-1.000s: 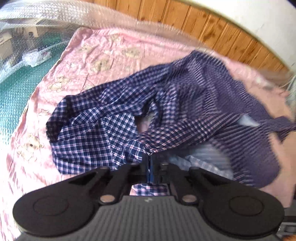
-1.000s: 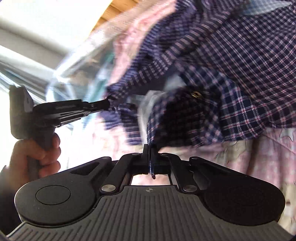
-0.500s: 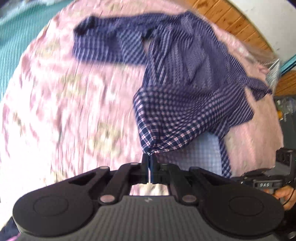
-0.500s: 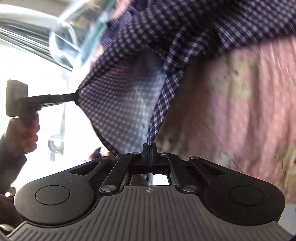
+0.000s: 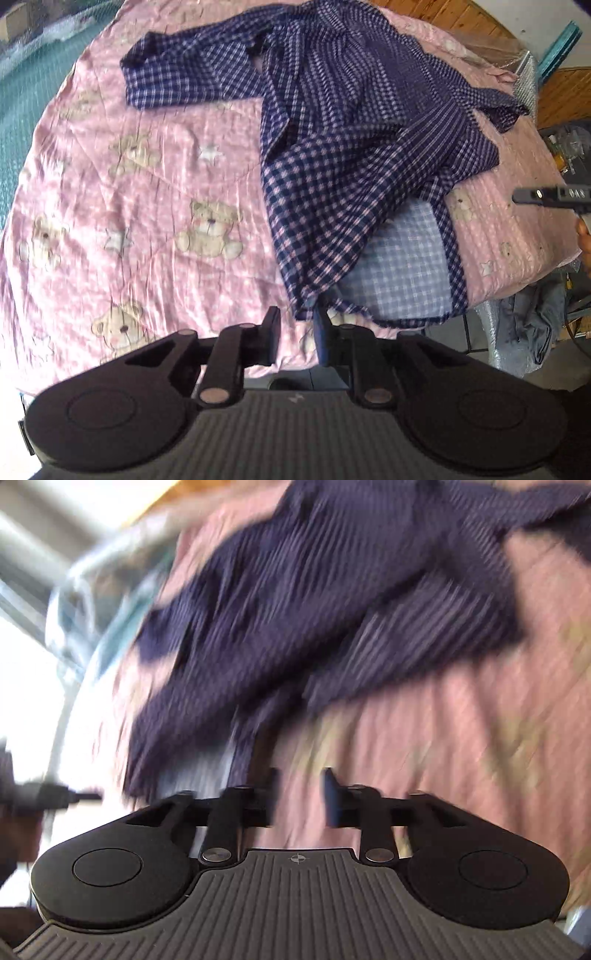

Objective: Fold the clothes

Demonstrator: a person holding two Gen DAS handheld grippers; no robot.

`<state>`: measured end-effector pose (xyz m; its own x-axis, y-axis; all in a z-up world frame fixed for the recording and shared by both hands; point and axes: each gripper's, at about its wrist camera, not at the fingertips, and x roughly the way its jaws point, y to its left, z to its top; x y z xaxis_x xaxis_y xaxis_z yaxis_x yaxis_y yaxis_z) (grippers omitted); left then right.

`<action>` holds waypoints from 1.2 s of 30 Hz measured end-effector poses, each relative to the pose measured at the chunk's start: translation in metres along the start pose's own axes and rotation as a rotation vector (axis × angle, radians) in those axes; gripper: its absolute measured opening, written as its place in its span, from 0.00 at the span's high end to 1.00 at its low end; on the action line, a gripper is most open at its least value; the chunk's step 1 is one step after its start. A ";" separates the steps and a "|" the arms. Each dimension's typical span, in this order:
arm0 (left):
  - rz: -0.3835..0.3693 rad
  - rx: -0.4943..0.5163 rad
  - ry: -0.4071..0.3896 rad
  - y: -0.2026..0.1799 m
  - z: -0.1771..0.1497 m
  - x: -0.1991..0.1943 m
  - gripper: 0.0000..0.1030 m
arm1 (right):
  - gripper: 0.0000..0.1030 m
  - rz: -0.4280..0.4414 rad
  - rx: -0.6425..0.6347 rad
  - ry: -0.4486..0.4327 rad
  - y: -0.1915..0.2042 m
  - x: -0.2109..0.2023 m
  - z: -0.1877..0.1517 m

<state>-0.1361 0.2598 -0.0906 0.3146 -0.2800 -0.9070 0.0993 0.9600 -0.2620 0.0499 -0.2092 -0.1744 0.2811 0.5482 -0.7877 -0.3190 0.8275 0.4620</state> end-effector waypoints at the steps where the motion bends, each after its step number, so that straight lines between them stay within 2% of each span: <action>1: -0.015 0.013 -0.024 -0.006 0.008 -0.004 0.80 | 0.49 -0.025 0.013 -0.060 -0.006 -0.004 0.022; 3: -0.051 0.059 -0.064 -0.025 0.029 -0.001 0.69 | 0.41 -0.056 0.031 -0.147 -0.024 0.001 0.062; 4: -0.060 0.083 -0.074 -0.037 0.040 0.006 0.68 | 0.39 -0.075 0.047 -0.169 -0.032 0.010 0.080; 8: -0.087 0.190 -0.075 -0.092 0.078 0.044 0.67 | 0.39 -0.134 0.098 -0.152 -0.059 0.066 0.133; 10: -0.082 0.255 -0.079 -0.116 0.090 0.057 0.67 | 0.46 -0.140 0.092 -0.121 -0.069 0.085 0.145; 11: -0.077 0.289 -0.093 -0.127 0.095 0.063 0.67 | 0.65 -0.133 0.084 -0.121 -0.069 0.088 0.145; 12: -0.071 0.320 -0.107 -0.137 0.099 0.067 0.67 | 0.96 -0.126 0.076 -0.122 -0.069 0.092 0.145; 13: -0.064 0.345 -0.125 -0.146 0.103 0.070 0.67 | 0.97 -0.117 0.070 -0.125 -0.069 0.092 0.145; 14: -0.058 0.369 -0.142 -0.154 0.107 0.073 0.66 | 0.98 -0.098 0.080 -0.142 -0.067 0.082 0.142; 17: -0.047 0.418 -0.196 -0.174 0.120 0.084 0.53 | 1.00 -0.041 0.108 -0.194 -0.061 0.052 0.133; 20: -0.048 0.490 -0.224 -0.200 0.137 0.107 0.52 | 1.00 0.018 0.140 -0.244 -0.055 0.021 0.123; 25: -0.032 0.709 -0.327 -0.263 0.147 0.134 0.51 | 1.00 0.144 0.297 -0.282 -0.047 -0.035 0.103; 26: -0.025 0.750 -0.356 -0.275 0.146 0.136 0.51 | 1.00 0.156 0.321 -0.285 -0.045 -0.045 0.097; 27: -0.017 0.792 -0.377 -0.285 0.143 0.137 0.58 | 1.00 0.166 0.342 -0.292 -0.043 -0.055 0.091; 28: -0.029 0.839 -0.386 -0.293 0.139 0.133 0.70 | 1.00 0.166 0.356 -0.306 -0.039 -0.066 0.083; 29: -0.069 0.878 -0.381 -0.296 0.132 0.126 0.97 | 1.00 0.165 0.367 -0.320 -0.036 -0.077 0.074; 31: -0.154 0.956 -0.366 -0.302 0.119 0.111 0.97 | 1.00 0.145 0.351 -0.344 -0.028 -0.101 0.050; 33: -0.273 1.022 -0.319 -0.296 0.101 0.092 0.97 | 1.00 0.129 0.325 -0.361 -0.020 -0.125 0.021; 36: -0.424 1.042 -0.126 -0.284 0.075 0.090 0.94 | 1.00 0.049 0.353 -0.296 -0.028 -0.122 -0.031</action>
<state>-0.0647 -0.0386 -0.0731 0.1555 -0.6369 -0.7551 0.9402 0.3300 -0.0847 -0.0039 -0.3031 -0.1040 0.5359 0.5566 -0.6348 -0.0256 0.7623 0.6468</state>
